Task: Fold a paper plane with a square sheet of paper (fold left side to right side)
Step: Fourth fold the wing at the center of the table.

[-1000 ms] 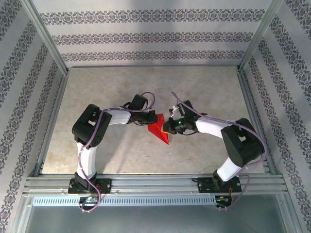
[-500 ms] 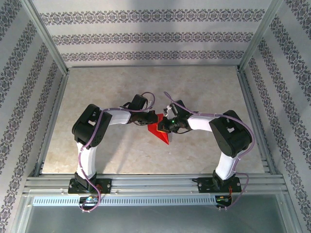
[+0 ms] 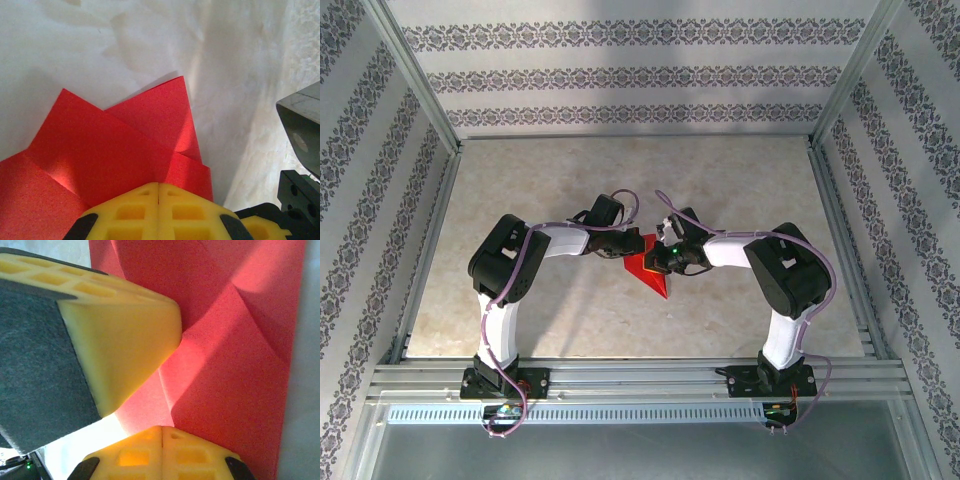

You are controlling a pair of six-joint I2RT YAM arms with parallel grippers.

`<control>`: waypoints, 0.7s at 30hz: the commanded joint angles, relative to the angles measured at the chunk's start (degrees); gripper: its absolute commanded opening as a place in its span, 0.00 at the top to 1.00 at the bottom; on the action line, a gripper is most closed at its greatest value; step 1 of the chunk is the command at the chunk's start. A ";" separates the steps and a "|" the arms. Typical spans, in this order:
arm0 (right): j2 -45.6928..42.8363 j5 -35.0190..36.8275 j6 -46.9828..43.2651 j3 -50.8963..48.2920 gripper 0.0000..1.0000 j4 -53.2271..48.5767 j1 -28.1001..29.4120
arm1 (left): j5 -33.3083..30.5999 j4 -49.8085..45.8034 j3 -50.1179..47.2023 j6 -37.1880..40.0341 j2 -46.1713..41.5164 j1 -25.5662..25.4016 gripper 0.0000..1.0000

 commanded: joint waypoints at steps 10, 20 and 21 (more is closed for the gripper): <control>-2.73 -1.51 1.11 -7.23 1.00 -3.11 0.78 | -6.27 -5.56 -1.06 1.34 1.90 0.29 1.00; -7.56 -1.25 1.37 -13.04 1.00 -4.80 1.38 | -6.70 -5.98 -0.79 1.34 1.98 0.30 1.00; -8.04 -1.03 1.43 -13.56 1.00 -5.04 1.42 | -6.73 -6.13 -0.68 1.47 1.99 0.32 1.00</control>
